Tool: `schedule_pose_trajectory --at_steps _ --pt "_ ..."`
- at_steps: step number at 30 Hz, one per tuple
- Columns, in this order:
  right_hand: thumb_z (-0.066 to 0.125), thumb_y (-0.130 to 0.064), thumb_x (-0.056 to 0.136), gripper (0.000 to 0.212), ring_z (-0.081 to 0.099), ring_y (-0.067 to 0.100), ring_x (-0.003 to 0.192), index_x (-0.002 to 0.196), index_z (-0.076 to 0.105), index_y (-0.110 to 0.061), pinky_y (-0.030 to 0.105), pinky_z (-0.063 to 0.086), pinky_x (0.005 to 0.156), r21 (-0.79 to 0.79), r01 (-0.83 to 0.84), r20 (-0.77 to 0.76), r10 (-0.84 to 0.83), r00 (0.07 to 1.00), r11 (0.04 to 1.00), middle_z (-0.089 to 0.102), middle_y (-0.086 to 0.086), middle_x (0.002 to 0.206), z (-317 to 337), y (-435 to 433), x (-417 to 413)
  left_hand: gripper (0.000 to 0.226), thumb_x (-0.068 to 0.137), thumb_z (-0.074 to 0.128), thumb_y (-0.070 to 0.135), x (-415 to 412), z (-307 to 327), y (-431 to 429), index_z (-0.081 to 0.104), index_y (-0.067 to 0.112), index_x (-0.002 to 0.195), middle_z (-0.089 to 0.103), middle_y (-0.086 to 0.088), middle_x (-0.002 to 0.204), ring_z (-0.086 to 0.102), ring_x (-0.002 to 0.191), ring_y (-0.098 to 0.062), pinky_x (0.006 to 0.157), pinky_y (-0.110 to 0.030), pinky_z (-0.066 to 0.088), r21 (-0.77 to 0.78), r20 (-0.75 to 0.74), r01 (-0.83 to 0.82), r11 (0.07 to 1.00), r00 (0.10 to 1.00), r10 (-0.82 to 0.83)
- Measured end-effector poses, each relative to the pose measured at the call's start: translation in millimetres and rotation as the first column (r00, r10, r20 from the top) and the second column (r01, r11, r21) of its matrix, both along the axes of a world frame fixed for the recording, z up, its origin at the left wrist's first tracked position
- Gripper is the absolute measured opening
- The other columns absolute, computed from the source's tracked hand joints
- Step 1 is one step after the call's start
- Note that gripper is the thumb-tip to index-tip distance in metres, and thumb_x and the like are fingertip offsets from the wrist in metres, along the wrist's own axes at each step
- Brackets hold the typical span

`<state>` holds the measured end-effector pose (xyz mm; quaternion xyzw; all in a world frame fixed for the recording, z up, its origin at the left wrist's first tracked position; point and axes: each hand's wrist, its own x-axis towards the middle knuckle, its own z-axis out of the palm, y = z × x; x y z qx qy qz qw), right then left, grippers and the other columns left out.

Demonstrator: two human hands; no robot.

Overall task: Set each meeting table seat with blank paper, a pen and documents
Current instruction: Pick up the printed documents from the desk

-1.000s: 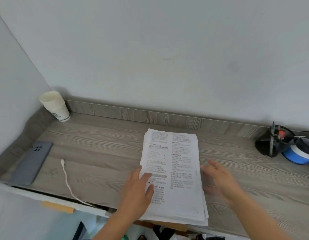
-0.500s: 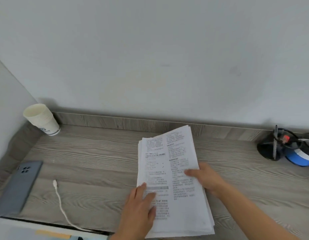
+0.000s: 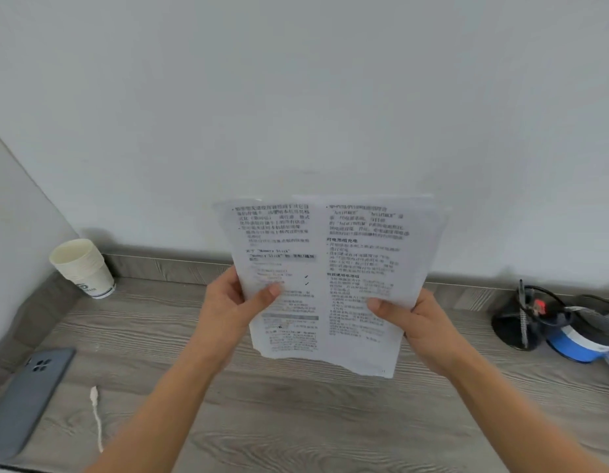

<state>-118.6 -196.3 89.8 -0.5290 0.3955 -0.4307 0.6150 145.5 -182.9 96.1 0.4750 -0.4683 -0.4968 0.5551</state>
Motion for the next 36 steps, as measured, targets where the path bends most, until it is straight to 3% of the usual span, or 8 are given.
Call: schedule_pose_trajectory --at_steps 6,11,16,20,23,28,32,36 --pt "0.070 -0.006 0.084 0.033 0.069 0.023 0.109 0.114 0.070 -0.016 0.048 0.055 0.095 0.083 0.009 -0.142 0.003 0.990 0.997 0.073 0.003 0.117 -37 3 -9 0.033 0.077 0.072 0.001 -14 -40 11 0.066 0.009 0.108 0.076 -0.002 0.103 0.072 0.097 -0.022 0.073 -0.029 0.059 0.140 0.067 0.013 0.990 0.998 -0.023" --pt "0.068 -0.001 0.085 0.032 0.069 0.022 0.109 0.111 0.071 -0.021 0.041 0.057 0.090 0.027 0.076 -0.122 -0.072 0.990 0.997 0.073 0.003 0.116 -50 12 -5 0.029 0.078 0.072 0.002 -25 -53 20 0.072 0.011 0.106 0.075 -0.005 0.106 0.071 0.100 -0.024 0.083 -0.042 0.058 0.185 0.054 0.014 0.983 0.998 -0.024" --pt "0.068 -0.005 0.088 0.034 0.067 0.016 0.112 0.119 0.067 -0.020 0.036 0.057 0.091 -0.005 0.059 -0.221 -0.059 0.974 0.998 0.072 -0.003 0.119 -58 19 -3 0.033 0.084 0.072 0.014 -30 -62 31 0.068 0.027 0.114 0.072 0.012 0.114 0.066 0.107 -0.007 0.091 -0.036 0.055 0.147 0.303 0.031 0.989 0.950 -0.075" --pt "0.066 -0.013 0.091 0.025 0.070 0.010 0.104 0.112 0.069 -0.025 0.023 0.058 0.079 0.020 0.078 -0.300 -0.069 0.951 0.997 0.075 -0.014 0.109 -52 24 -3 0.026 0.088 0.067 0.017 -33 -58 34 0.069 0.033 0.107 0.073 0.017 0.107 0.068 0.101 -0.003 0.086 -0.030 0.058 0.182 0.351 0.039 0.983 0.931 -0.102" --pt "0.068 -0.011 0.088 0.023 0.073 0.018 0.099 0.110 0.072 -0.018 0.036 0.060 0.082 0.100 0.076 -0.297 -0.044 0.954 0.992 0.077 -0.006 0.106 -43 29 -3 0.015 0.091 0.062 0.015 -27 -43 34 0.072 0.022 0.099 0.077 0.001 0.099 0.073 0.091 -0.018 0.076 -0.034 0.060 0.325 0.161 0.065 0.944 0.979 -0.123" --pt "0.072 -0.003 0.080 0.038 0.070 0.035 0.105 0.118 0.067 -0.008 0.053 0.054 0.092 0.391 -0.090 -0.071 0.127 0.989 0.916 0.073 0.014 0.115 -34 40 5 0.033 0.090 0.059 0.014 10 -49 52 0.058 0.005 0.122 0.068 -0.023 0.115 0.066 0.105 -0.043 0.090 -0.058 0.051 0.605 -0.336 0.268 0.750 0.940 -0.064" --pt "0.066 0.000 0.086 0.036 0.069 0.035 0.107 0.121 0.065 -0.007 0.050 0.055 0.090 0.470 -0.191 -0.054 0.244 0.968 0.862 0.072 0.015 0.118 -38 51 22 0.038 0.085 0.059 0.004 20 -70 88 0.059 -0.003 0.122 0.066 -0.029 0.115 0.066 0.101 -0.047 0.082 -0.060 0.055 0.613 -0.417 0.265 0.745 0.909 0.019" --pt "0.068 -0.008 0.085 0.033 0.071 0.038 0.099 0.118 0.065 -0.005 0.056 0.055 0.089 0.484 -0.115 -0.083 0.176 0.981 0.868 0.074 0.017 0.110 -50 60 38 0.034 0.082 0.064 0.010 13 -72 121 0.065 0.001 0.114 0.072 -0.023 0.106 0.070 0.093 -0.041 0.071 -0.049 0.059 0.583 -0.287 0.028 0.812 0.942 0.173"
